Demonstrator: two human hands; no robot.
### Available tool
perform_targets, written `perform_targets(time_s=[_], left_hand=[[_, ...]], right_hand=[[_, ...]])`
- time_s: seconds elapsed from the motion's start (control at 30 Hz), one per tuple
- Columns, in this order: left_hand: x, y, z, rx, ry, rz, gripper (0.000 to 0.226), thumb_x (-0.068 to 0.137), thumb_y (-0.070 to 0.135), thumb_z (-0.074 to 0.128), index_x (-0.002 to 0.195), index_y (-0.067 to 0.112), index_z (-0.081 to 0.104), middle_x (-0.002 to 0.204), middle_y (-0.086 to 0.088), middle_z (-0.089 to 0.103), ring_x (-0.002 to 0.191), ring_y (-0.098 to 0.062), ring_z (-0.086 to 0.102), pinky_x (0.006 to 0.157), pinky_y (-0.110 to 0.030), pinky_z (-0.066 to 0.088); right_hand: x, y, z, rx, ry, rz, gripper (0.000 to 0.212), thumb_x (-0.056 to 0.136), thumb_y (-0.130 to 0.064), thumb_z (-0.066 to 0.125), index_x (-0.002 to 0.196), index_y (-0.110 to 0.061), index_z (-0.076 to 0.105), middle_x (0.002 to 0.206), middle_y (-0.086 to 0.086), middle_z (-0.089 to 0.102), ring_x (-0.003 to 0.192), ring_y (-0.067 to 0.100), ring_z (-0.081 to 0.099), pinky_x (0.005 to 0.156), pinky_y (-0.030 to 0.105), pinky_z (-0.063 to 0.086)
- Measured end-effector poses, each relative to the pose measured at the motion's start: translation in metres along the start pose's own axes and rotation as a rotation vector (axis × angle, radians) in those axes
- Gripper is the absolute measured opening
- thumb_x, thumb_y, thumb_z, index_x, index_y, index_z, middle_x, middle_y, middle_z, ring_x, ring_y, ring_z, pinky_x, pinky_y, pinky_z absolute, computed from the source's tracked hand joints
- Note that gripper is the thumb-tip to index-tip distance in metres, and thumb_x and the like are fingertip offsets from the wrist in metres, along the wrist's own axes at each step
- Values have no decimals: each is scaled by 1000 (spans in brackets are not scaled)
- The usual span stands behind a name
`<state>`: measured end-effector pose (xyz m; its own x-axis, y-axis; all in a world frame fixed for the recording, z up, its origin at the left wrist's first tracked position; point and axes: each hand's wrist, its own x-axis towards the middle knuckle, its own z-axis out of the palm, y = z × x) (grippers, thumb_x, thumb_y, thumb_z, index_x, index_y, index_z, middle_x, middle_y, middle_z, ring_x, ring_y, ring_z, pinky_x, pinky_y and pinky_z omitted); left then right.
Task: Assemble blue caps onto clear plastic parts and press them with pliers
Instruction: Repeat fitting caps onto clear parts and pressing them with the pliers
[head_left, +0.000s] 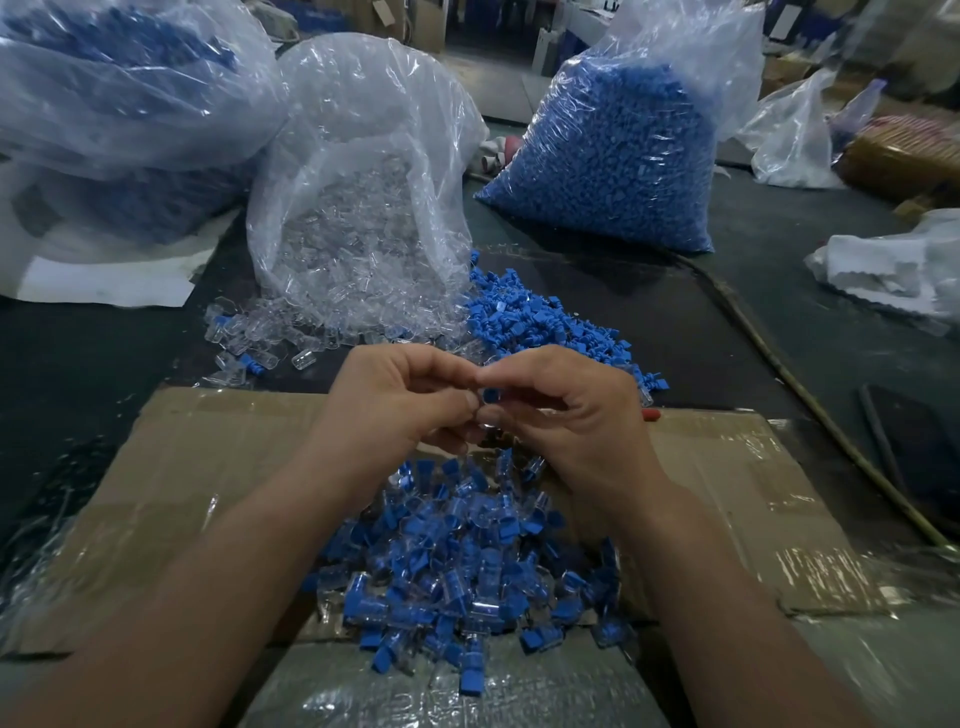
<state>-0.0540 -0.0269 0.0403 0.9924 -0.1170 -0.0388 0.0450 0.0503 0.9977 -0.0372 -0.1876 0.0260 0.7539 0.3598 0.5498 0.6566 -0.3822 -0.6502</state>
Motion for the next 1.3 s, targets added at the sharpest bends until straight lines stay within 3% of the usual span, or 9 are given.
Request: perform_targets(time_s=[0.07, 0.2, 0.33, 0.43, 0.67, 0.83, 1.0, 1.3], left_hand=[[1, 0, 0, -3, -13, -8, 18, 73, -10, 62, 73, 8, 65, 60, -12, 68, 50, -16, 64, 48, -20, 53], [1, -1, -1, -34, -10, 3, 13, 70, -5, 64, 74, 8, 65, 61, -10, 68, 52, -16, 65, 49, -21, 53], [2, -2, -1, -61, 8, 15, 15, 62, 4, 66, 76, 6, 65, 63, -10, 69, 53, -16, 66, 49, -19, 52], [2, -2, 0, -76, 29, 8, 12, 67, -2, 65, 76, 6, 64, 62, -11, 69, 53, -17, 66, 49, -20, 53], [3, -3, 0, -54, 35, 11, 12, 72, -6, 64, 72, 6, 63, 56, -9, 66, 49, -16, 65, 48, -22, 53], [4, -4, -1, -43, 60, 18, 13, 71, -8, 64, 73, 5, 62, 55, -9, 66, 48, -15, 63, 46, -20, 51], [4, -3, -3, -112, 18, -33, 18, 57, 5, 67, 75, 3, 63, 57, -11, 66, 48, -17, 63, 46, -22, 52], [3, -2, -3, -121, -24, -75, 23, 56, 7, 65, 77, 0, 61, 60, -13, 67, 50, -17, 64, 46, -21, 53]], right_hand=[[0, 1, 0, 20, -5, 18, 25, 72, -11, 74, 95, -19, 69, 87, -10, 65, 82, 6, 63, 73, 21, 52], [-1, 0, 2, 111, 18, 105, 34, 72, -12, 75, 90, -37, 61, 83, -21, 64, 80, 0, 65, 71, 12, 50], [-2, 0, 6, 129, 99, 105, 24, 72, -12, 75, 87, -29, 65, 79, -16, 66, 74, 3, 65, 68, 15, 52], [-3, 2, 8, 104, 151, 82, 24, 74, -12, 71, 97, -20, 67, 82, -18, 65, 77, 1, 65, 70, 13, 51], [-2, 4, 8, 55, 90, 61, 24, 81, -7, 62, 103, -15, 65, 92, -10, 65, 87, 0, 63, 77, 12, 49], [-2, 2, 7, 24, 1, 57, 31, 77, -12, 69, 108, -7, 66, 99, -7, 64, 95, 6, 63, 83, 21, 52], [-3, 1, 9, 63, 57, 63, 32, 75, -11, 70, 106, -8, 67, 97, 0, 69, 89, 9, 66, 80, 30, 55], [-2, 3, 5, 43, 44, 61, 29, 73, -11, 73, 101, -15, 67, 89, -9, 66, 82, 4, 65, 73, 15, 51]])
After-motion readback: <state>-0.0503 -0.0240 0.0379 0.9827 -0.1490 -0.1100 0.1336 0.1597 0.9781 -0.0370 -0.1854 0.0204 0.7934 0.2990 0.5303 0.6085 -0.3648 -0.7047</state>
